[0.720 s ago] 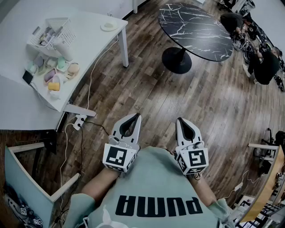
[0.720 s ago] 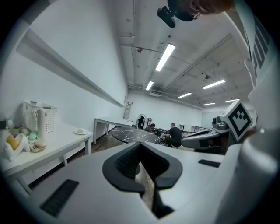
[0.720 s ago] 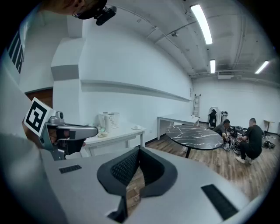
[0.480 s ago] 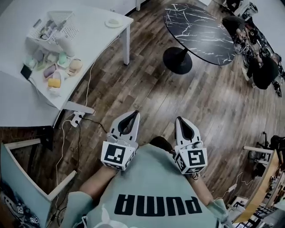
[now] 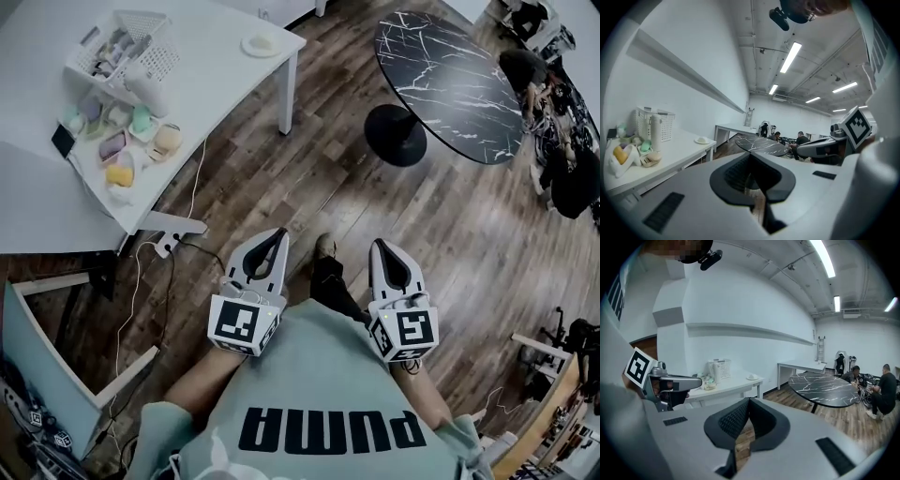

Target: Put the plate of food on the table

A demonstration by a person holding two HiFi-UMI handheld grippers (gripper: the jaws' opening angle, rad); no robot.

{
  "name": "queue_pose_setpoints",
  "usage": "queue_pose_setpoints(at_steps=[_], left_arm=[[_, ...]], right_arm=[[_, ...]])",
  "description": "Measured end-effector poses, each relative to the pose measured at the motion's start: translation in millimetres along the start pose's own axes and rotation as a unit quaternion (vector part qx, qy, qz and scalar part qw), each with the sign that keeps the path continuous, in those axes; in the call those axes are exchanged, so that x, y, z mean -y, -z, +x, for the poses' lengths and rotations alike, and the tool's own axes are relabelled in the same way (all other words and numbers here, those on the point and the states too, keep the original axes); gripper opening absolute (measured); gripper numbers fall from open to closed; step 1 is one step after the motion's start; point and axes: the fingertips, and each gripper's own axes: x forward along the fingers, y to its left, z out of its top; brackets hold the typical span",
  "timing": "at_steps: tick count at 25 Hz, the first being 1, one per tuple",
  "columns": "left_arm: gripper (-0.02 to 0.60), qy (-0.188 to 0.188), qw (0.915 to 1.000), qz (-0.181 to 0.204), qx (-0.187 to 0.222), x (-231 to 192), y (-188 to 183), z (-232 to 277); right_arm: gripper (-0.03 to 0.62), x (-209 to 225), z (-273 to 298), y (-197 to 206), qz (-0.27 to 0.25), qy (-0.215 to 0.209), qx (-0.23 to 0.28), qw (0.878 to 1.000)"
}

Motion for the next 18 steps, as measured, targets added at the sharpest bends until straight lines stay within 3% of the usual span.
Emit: queue_pose_setpoints(at_steps=[13, 18], left_arm=[[0.006, -0.070, 0.9972, 0.016, -0.021, -10.3, -49.8, 140.1], [0.006, -0.086, 0.9958, 0.020, -0.023, -11.2, -57.6, 170.0]], right_arm=[[0.008, 114.4, 111.3, -51.8, -0.012, -0.093, 0.014, 0.995], [0.008, 150.0, 138.3, -66.6, -0.021, -0.100, 0.023, 0.995]])
